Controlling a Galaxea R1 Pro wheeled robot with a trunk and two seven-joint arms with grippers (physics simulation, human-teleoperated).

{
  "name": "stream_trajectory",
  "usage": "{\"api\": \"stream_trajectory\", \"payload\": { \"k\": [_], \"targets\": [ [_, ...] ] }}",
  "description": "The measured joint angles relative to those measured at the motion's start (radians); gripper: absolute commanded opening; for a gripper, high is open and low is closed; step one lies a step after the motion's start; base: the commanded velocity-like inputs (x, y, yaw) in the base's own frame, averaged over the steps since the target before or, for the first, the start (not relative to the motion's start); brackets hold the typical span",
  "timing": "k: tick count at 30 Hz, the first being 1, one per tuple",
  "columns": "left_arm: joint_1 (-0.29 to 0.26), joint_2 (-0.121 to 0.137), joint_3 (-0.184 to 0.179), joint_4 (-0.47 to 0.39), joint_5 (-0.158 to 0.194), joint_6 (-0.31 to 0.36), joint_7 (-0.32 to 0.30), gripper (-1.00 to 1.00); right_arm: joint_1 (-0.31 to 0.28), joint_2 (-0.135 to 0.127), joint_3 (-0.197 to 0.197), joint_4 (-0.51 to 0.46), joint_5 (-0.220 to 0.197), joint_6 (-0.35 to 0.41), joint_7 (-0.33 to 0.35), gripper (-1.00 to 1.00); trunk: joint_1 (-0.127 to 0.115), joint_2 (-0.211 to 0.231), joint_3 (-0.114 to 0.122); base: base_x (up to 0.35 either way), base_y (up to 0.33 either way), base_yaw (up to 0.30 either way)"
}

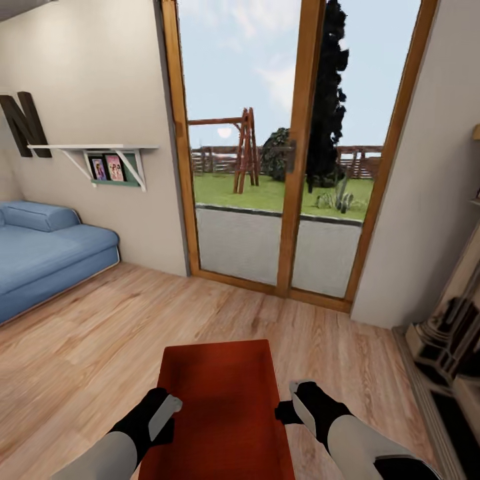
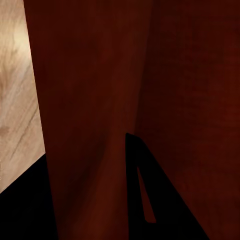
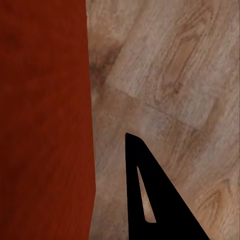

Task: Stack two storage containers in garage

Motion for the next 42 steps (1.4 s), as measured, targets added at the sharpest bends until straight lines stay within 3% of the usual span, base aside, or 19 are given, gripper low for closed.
{"api": "stream_trajectory", "payload": {
  "k": [42],
  "targets": [
    [0.000,0.001,0.000,0.000,0.006,-0.001,0.000,-1.00,0.000,0.001,-0.001,0.000,-0.001,0.000,-0.001,-1.00,0.000,0.000,0.000,0.000,0.000,0.278]
  ]
}}
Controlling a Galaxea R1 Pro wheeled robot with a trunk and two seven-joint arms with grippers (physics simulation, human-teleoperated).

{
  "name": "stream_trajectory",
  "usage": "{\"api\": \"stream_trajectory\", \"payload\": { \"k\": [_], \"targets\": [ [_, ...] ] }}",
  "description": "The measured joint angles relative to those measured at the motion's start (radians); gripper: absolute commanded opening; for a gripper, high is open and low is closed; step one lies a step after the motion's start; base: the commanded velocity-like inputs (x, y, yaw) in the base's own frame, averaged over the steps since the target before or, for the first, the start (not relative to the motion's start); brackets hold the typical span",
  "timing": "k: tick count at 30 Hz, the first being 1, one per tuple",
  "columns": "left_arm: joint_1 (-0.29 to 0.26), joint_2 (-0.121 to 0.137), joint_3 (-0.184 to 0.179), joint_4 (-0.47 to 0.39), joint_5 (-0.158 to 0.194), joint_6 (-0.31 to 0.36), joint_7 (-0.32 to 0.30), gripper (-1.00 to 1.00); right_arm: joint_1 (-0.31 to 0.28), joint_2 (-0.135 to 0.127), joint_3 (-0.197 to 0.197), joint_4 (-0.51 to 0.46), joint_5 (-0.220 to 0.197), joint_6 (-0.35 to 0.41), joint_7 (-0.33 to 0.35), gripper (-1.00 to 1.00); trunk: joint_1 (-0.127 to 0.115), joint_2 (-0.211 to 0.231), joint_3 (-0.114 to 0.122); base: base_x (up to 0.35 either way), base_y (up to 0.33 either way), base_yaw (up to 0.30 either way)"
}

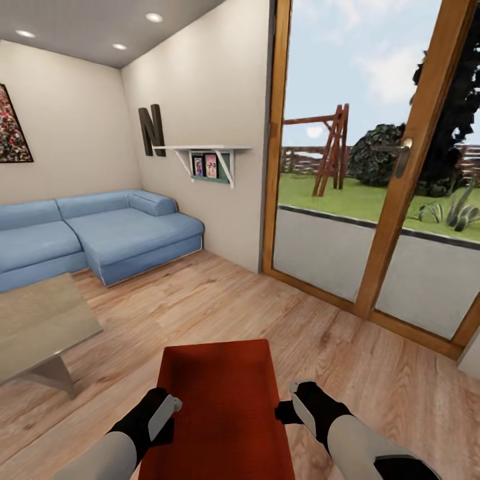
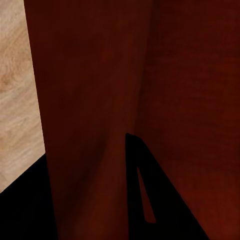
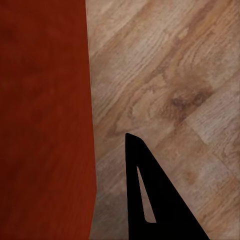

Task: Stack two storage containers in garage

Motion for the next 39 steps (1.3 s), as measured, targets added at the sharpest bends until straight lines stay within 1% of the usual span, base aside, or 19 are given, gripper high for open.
{"api": "stream_trajectory", "payload": {
  "k": [6,8,12,19,29,39],
  "targets": [
    [0.000,-0.001,0.002,0.000,-0.002,-0.001,0.000,-1.00,0.000,0.000,0.000,-0.001,-0.001,0.000,-0.001,-1.00,0.000,0.000,0.000,0.000,0.000,0.046],
    [0.000,-0.002,0.004,-0.001,-0.007,0.000,0.000,-1.00,0.000,-0.001,0.001,-0.001,-0.002,0.000,-0.001,-1.00,0.000,0.000,0.000,0.000,0.000,0.270],
    [0.000,-0.001,0.003,-0.001,-0.002,-0.001,0.000,-1.00,0.000,0.000,0.000,-0.001,0.000,-0.002,-0.002,-1.00,0.000,0.000,0.000,0.000,0.000,0.286],
    [0.000,0.000,0.008,-0.002,-0.002,-0.003,0.000,-1.00,0.000,0.002,0.002,0.002,-0.001,-0.026,-0.003,-1.00,0.000,0.000,0.000,0.000,0.000,0.290],
    [0.000,0.000,0.010,-0.002,-0.005,-0.003,-0.001,-1.00,0.000,0.002,0.002,0.002,-0.001,-0.028,-0.003,-1.00,0.000,0.000,0.000,0.000,0.000,0.291],
    [0.000,0.002,0.008,-0.002,-0.001,-0.003,-0.001,-1.00,0.000,0.003,0.002,0.001,0.000,-0.028,-0.003,-1.00,0.000,0.000,0.000,0.000,0.000,0.291]
  ]
}}
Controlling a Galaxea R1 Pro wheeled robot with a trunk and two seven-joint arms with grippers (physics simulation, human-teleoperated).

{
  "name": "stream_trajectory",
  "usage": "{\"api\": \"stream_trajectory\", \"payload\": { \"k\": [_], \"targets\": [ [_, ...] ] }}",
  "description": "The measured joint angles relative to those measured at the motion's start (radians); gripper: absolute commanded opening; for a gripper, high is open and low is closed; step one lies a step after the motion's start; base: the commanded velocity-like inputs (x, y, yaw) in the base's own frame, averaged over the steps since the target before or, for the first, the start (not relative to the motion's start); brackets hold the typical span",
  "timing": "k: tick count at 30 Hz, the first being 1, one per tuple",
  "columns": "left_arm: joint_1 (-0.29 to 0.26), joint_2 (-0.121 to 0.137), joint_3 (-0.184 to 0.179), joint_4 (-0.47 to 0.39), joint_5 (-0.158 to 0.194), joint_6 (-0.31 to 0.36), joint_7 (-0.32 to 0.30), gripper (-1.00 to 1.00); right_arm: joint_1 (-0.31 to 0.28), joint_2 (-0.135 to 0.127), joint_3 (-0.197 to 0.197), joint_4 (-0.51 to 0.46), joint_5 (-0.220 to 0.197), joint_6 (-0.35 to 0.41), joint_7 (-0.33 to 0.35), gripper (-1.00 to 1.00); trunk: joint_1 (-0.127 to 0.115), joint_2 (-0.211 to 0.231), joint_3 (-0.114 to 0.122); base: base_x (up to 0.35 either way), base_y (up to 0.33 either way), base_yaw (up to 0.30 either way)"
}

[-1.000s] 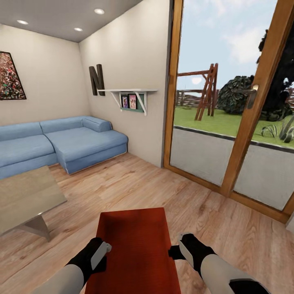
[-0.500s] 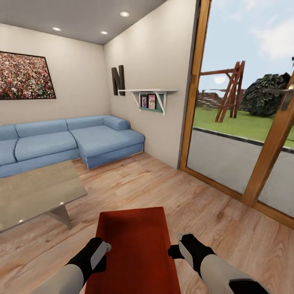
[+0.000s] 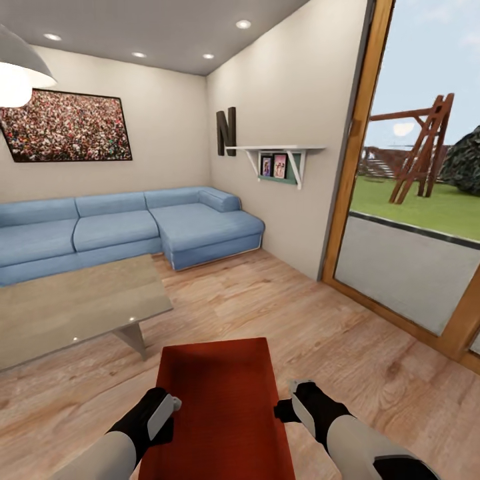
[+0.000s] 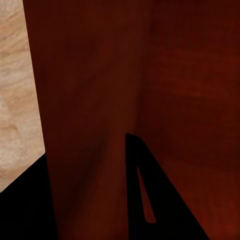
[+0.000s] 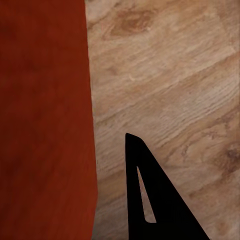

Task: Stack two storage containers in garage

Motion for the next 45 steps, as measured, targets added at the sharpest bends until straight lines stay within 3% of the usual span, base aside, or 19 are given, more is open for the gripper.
{"api": "stream_trajectory", "payload": {
  "k": [45],
  "targets": [
    [0.000,0.000,-0.001,0.000,0.001,-0.001,0.000,-1.00,0.000,0.001,-0.001,0.000,0.000,-0.002,-0.002,-1.00,0.000,0.000,0.000,0.000,0.000,0.291]
  ]
}}
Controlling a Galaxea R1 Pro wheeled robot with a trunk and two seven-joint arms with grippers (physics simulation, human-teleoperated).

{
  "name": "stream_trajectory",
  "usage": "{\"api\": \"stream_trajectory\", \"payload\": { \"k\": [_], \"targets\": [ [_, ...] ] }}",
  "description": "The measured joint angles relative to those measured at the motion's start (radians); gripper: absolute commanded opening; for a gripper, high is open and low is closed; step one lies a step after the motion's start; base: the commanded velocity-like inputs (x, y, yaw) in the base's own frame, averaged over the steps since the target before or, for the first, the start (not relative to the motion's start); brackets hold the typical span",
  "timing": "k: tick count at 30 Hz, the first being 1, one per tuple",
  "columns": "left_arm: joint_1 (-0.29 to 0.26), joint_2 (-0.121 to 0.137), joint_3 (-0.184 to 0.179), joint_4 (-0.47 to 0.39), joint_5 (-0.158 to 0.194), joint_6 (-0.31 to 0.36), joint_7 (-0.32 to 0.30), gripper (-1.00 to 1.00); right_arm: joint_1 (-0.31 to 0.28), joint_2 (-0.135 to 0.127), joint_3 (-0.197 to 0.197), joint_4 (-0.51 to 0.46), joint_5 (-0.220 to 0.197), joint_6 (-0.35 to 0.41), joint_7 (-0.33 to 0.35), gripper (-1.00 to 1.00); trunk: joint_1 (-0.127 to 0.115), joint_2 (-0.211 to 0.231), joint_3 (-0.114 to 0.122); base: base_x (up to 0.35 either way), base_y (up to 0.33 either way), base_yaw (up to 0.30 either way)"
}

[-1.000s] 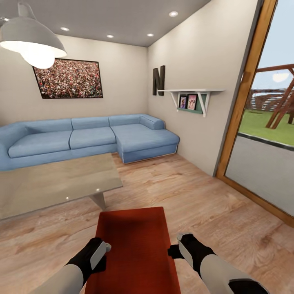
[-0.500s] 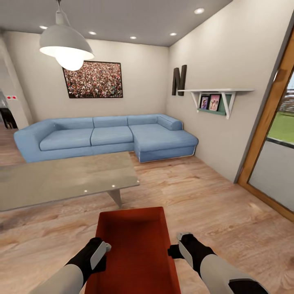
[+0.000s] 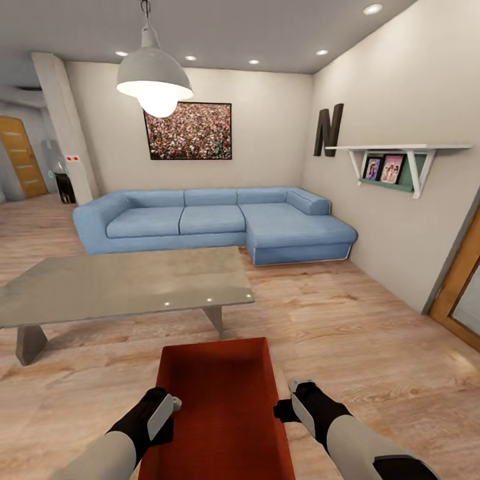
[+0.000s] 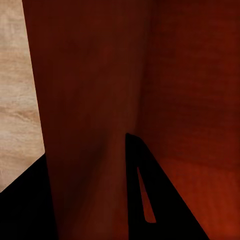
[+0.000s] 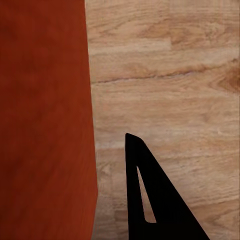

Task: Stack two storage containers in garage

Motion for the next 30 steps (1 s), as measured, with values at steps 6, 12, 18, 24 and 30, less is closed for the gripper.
{"api": "stream_trajectory", "payload": {
  "k": [6,12,18,24,30],
  "targets": [
    [0.000,0.000,0.000,0.000,0.000,0.000,0.000,-1.00,0.000,0.000,0.000,0.000,0.000,0.000,0.000,-1.00,0.000,0.000,0.000,0.000,0.000,0.291],
    [0.000,0.012,0.005,-0.001,-0.024,0.005,-0.027,-1.00,0.000,0.009,0.003,0.001,0.004,0.000,-0.001,-1.00,0.000,0.000,-0.002,0.000,0.098,0.291],
    [-0.001,0.044,0.018,-0.004,-0.117,0.024,-0.132,-1.00,0.001,0.029,0.003,0.003,-0.002,0.000,-0.002,-1.00,0.000,0.000,-0.005,0.000,0.267,0.290],
    [0.000,0.046,0.016,-0.004,-0.128,0.029,-0.143,-1.00,0.001,0.029,0.002,0.003,-0.003,0.000,-0.001,-1.00,0.000,0.000,-0.007,0.000,0.301,0.290],
    [0.000,0.046,0.012,-0.003,-0.125,0.029,-0.143,-1.00,0.000,0.029,0.002,0.002,-0.001,0.000,-0.002,-1.00,0.000,0.000,-0.010,0.000,0.305,0.290]
  ]
}}
